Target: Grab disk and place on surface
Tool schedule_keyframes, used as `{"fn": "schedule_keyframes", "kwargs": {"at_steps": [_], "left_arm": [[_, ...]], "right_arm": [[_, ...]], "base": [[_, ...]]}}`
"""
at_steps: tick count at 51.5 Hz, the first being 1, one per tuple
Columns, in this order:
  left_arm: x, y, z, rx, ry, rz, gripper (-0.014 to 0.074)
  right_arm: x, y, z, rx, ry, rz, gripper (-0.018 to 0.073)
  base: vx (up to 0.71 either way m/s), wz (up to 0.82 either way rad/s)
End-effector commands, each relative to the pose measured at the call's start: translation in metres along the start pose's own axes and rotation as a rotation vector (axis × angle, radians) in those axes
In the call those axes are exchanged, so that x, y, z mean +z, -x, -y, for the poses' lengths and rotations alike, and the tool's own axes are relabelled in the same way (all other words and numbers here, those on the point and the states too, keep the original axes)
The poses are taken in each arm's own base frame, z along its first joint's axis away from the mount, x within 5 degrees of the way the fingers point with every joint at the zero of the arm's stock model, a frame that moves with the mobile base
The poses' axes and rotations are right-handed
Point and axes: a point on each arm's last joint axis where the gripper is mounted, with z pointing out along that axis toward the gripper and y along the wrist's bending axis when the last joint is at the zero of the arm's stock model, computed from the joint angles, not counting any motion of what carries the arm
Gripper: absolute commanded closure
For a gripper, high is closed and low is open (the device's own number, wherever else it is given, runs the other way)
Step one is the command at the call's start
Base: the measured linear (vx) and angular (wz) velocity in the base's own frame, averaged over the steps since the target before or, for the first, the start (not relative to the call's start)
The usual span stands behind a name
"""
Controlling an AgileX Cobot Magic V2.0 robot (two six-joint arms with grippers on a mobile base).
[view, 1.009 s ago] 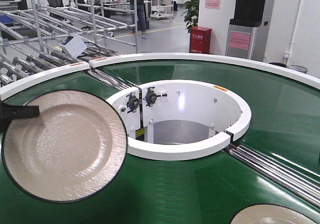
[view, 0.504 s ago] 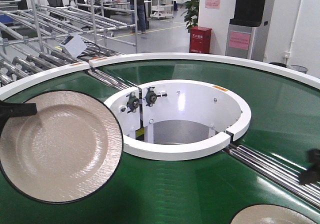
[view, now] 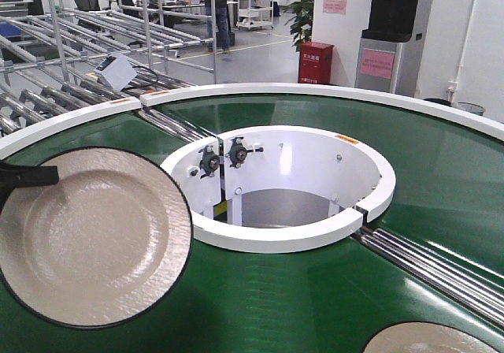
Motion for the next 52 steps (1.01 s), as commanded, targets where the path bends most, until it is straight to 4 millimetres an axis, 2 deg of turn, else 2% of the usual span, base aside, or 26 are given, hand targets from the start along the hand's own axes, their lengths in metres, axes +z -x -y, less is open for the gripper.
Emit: {"fn": "schedule_keyframes", "kwargs": {"at_steps": [1,7,13,21,25,29,33,41,52], "left_arm": [[-0.011,0.017,0.034,0.013,-0.101,0.107,0.0604],[-0.011,0.017,0.034,0.013,-0.097,0.110,0.0604],[-0.011,0.017,0.034,0.012,-0.098,0.110,0.0604],[-0.011,0.017,0.034,0.012,-0.099,0.109,0.0604],[-0.011,0.017,0.034,0.011,-0.101,0.107,0.0604],[-0.011,0.016,0.034,-0.003,-0.103,0.105,0.0604],[-0.011,0.016,0.034,-0.012,-0.106,0.103,0.0604],[-0.011,0.016,0.035,-0.014,-0.112,0.100,0.0604],[-0.011,0.016,0.035,-0.039,-0.118,0.096,0.0604]], "right_arm": [[-0.011,0.007,-0.011,-0.039,0.052,0.034,0.0129],[-0.002,0.006,-0.011,-0.043,0.063,0.000,0.0129],[0.012,0.004,-0.026,-0.108,0.080,-0.039,0.0129],[0.044,-0.004,-0.045,-0.190,0.084,-0.155,0.0144],[0.058,-0.008,-0.047,-0.180,0.084,-0.216,0.0206],[0.065,-0.011,-0.048,-0.157,0.107,-0.254,0.0361],[0.064,-0.012,-0.052,-0.160,0.154,-0.258,0.0570],[0.049,-0.007,-0.073,-0.142,0.297,-0.176,0.0572],[0.009,-0.001,-0.111,-0.125,0.485,-0.016,0.0568]], "base": [[0.00,0.00],[0.00,0.00],[0.00,0.00],[0.00,0.00],[0.00,0.00],[0.00,0.00],[0.00,0.00],[0.00,0.00],[0.00,0.00]]}}
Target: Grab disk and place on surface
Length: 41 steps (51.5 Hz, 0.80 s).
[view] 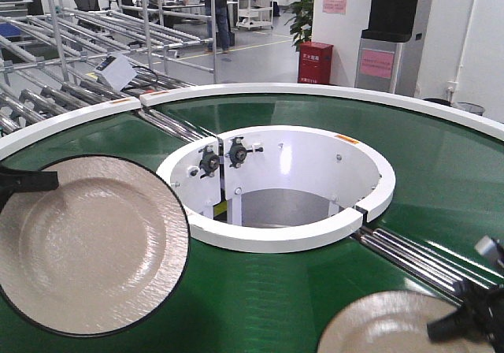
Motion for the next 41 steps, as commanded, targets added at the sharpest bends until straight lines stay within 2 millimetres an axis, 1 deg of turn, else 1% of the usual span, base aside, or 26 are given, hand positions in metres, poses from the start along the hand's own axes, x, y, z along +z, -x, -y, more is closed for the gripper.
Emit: {"fn": "schedule_keyframes", "kwargs": {"at_steps": [1,6,11,18,22,26,29,33,36,41], "left_arm": [[-0.012,0.016,0.036,-0.017,-0.130,0.108,0.0604],[-0.013,0.015,0.040,-0.010,-0.140,0.102,0.0604],[-0.017,0.014,0.049,0.011,-0.161,0.090,0.0604],[-0.021,0.008,0.071,0.062,-0.183,0.063,0.0601],[-0.021,-0.003,0.085,0.089,-0.184,0.039,0.0601],[-0.019,-0.018,0.099,0.109,-0.172,0.023,0.0598],[-0.019,-0.028,0.105,0.110,-0.161,0.030,0.0598],[-0.023,-0.039,0.115,0.123,-0.159,0.036,0.0598],[-0.026,-0.041,0.120,0.135,-0.153,0.048,0.0598],[-0.029,-0.042,0.125,0.145,-0.153,0.053,0.0598]], "right_arm": [[-0.034,0.008,-0.053,-0.045,0.174,0.159,0.0568],[-0.051,0.006,-0.076,-0.074,0.213,0.230,0.0568],[-0.069,0.000,-0.099,-0.110,0.236,0.286,0.0568],[-0.093,-0.015,-0.128,-0.177,0.233,0.345,0.0568],[-0.106,-0.027,-0.145,-0.232,0.212,0.368,0.0568],[-0.118,-0.039,-0.158,-0.267,0.176,0.392,0.0568],[-0.126,-0.048,-0.168,-0.290,0.151,0.419,0.0568],[-0.134,-0.058,-0.176,-0.317,0.114,0.438,0.0568],[-0.139,-0.066,-0.184,-0.336,0.095,0.451,0.0568],[-0.145,-0.074,-0.190,-0.358,0.080,0.479,0.0568]], "base": [[0.00,0.00],[0.00,0.00],[0.00,0.00],[0.00,0.00],[0.00,0.00],[0.00,0.00],[0.00,0.00],[0.00,0.00],[0.00,0.00],[0.00,0.00]]}}
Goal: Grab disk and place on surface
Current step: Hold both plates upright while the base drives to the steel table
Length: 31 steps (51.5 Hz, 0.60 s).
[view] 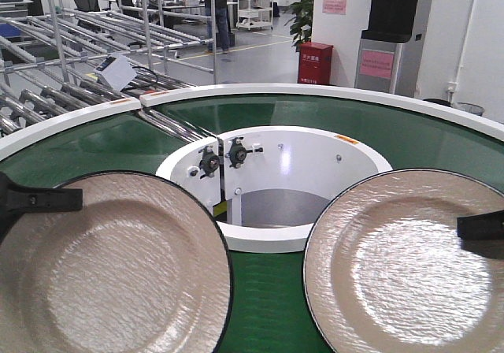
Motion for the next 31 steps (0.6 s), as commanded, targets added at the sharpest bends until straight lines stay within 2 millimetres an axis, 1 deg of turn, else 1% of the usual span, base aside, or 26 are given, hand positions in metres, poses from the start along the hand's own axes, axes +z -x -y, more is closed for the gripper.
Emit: {"fn": "schedule_keyframes", "kwargs": {"at_steps": [1,12,31], "left_arm": [[-0.0103,0.0149,0.0277,-0.004,-0.080,0.137,0.0598],[-0.0108,0.0145,0.0290,-0.001,-0.082,0.135,0.0598],[-0.0108,0.0144,0.0289,-0.001,-0.081,0.134,0.0598]], "right_arm": [[-0.0173,0.0086,-0.0265,-0.013,0.060,0.126,0.0568],[-0.0219,0.0073,-0.0323,-0.034,0.058,0.143,0.0568],[-0.0219,0.0072,-0.0325,-0.033,0.060,0.142,0.0568]], "base": [[0.00,0.00],[0.00,0.00],[0.00,0.00]]}}
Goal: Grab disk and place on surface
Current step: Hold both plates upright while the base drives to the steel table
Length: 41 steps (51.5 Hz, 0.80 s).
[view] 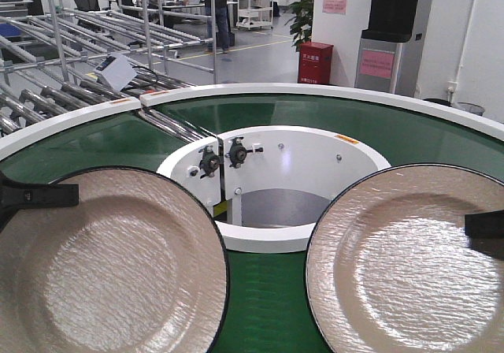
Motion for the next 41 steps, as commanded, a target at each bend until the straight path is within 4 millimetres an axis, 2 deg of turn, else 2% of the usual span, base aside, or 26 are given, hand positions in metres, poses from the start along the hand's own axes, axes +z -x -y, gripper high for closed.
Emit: {"fn": "schedule_keyframes", "kwargs": {"at_steps": [1,24,41], "left_arm": [[-0.0085,0.0145,0.0253,-0.012,-0.093,0.117,0.0598],[-0.0085,0.0145,0.0253,-0.011,-0.093,0.117,0.0598],[-0.0085,0.0145,0.0253,-0.011,-0.093,0.117,0.0598]], "right_arm": [[-0.0123,0.0119,-0.0207,-0.001,0.074,0.124,0.0568],[-0.0123,0.0118,-0.0207,-0.002,0.074,0.124,0.0568],[-0.0123,0.0119,-0.0206,-0.002,0.072,0.124,0.0568]], "base": [[0.00,0.00],[0.00,-0.01],[-0.06,-0.23]]}}
